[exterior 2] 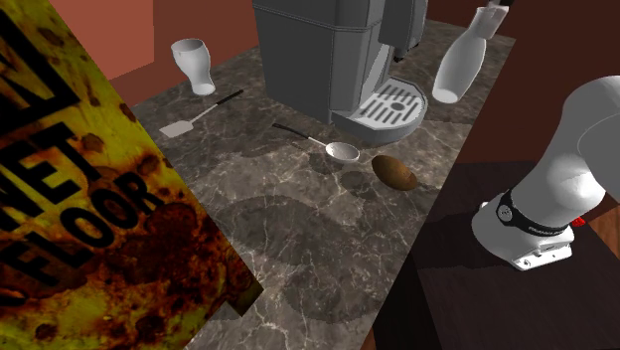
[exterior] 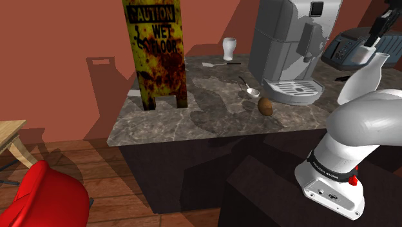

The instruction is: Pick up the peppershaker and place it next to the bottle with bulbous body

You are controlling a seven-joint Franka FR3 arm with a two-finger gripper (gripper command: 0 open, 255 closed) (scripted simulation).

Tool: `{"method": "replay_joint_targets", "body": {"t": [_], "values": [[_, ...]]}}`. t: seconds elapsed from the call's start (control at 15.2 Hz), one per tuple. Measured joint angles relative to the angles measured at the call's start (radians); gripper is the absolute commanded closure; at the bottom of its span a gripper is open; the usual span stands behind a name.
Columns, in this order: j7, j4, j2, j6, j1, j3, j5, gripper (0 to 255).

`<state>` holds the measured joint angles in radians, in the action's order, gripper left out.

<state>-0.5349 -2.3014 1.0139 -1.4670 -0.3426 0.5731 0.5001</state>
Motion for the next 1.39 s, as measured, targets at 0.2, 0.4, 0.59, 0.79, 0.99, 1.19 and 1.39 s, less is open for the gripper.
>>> {"method": "replay_joint_targets", "body": {"t": [0.2, 0.4, 0.59, 0.79, 0.99, 1.19, 1.39], "values": [[0.004, -0.044, 0.015, -0.029, -0.007, 0.014, 0.014, 255], [0.011, -0.097, 0.037, -0.06, -0.018, 0.026, 0.029, 255], [0.014, -0.138, 0.047, -0.092, -0.025, 0.045, 0.047, 255], [0.019, -0.183, 0.062, -0.122, -0.035, 0.061, 0.064, 255], [0.023, -0.217, 0.065, -0.154, -0.039, 0.08, 0.08, 255], [0.026, -0.258, 0.078, -0.182, -0.05, 0.099, 0.1, 255], [0.029, -0.293, 0.076, -0.221, -0.055, 0.127, 0.124, 255]]}}
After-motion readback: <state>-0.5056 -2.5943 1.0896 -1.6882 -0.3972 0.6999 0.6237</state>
